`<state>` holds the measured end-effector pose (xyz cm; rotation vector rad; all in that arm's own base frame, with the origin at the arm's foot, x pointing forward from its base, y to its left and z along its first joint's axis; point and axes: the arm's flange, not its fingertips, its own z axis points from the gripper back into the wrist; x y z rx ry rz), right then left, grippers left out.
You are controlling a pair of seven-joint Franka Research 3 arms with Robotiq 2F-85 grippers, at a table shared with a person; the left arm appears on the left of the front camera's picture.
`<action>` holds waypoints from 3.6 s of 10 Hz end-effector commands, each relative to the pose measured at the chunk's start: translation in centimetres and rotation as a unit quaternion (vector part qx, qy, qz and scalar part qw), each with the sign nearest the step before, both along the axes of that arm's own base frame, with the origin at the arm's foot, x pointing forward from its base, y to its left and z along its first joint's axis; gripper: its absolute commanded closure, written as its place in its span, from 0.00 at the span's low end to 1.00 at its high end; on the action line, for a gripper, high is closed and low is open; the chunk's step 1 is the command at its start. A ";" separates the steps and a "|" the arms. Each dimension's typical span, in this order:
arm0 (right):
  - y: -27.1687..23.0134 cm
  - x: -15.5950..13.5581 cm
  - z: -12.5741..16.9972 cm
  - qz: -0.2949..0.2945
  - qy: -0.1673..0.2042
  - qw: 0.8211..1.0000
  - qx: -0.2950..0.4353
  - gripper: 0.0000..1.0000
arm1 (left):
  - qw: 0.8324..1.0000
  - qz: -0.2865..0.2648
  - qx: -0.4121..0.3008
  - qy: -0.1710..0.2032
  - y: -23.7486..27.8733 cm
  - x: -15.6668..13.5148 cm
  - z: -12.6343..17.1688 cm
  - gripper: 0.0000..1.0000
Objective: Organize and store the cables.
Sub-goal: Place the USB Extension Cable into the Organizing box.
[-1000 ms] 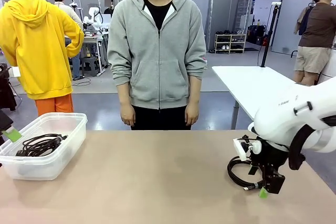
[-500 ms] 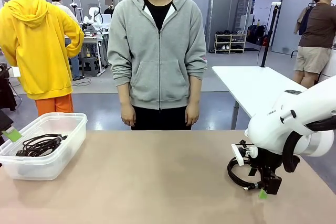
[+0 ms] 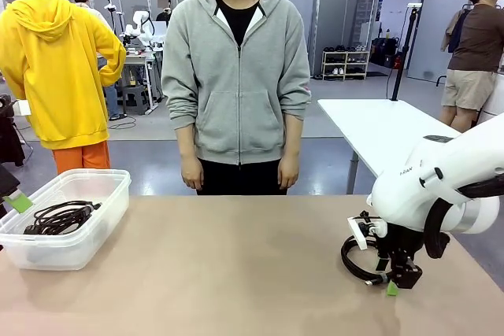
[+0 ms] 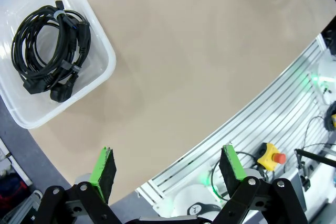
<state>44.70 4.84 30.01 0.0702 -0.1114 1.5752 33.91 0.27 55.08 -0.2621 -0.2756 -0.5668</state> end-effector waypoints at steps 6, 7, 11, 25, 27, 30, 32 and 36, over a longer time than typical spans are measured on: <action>2.0 0.9 3.7 -0.013 -0.008 1.000 -0.015 1.00 | 1.000 0.003 -0.002 -0.005 0.0 0.3 0.3 0.00; 2.7 0.8 5.3 -0.013 -0.011 1.000 -0.022 1.00 | 1.000 0.003 -0.002 -0.005 0.0 0.3 0.3 0.00; 6.4 1.0 11.3 -0.042 0.016 0.999 -0.012 1.00 | 1.000 0.003 -0.002 -0.005 0.0 0.3 0.3 0.00; 36.7 3.5 4.6 -0.028 0.031 0.999 0.001 1.00 | 1.000 0.003 -0.002 -0.005 0.0 0.3 0.3 0.00; 36.6 3.3 5.0 -0.025 0.037 0.999 0.001 0.57 | 1.000 0.003 -0.002 -0.005 0.0 0.3 0.3 0.00; 36.2 3.0 5.9 -0.043 0.037 0.998 0.002 0.04 | 1.000 0.003 -0.002 -0.005 0.0 0.3 0.3 0.00; 35.0 2.3 7.2 -0.054 0.024 0.998 0.011 0.00 | 1.000 0.003 -0.002 -0.005 0.0 0.3 0.3 0.00; 29.4 1.4 11.6 -0.062 0.005 0.994 0.092 0.00 | 0.996 -0.083 0.016 -0.038 -5.2 0.2 2.4 0.00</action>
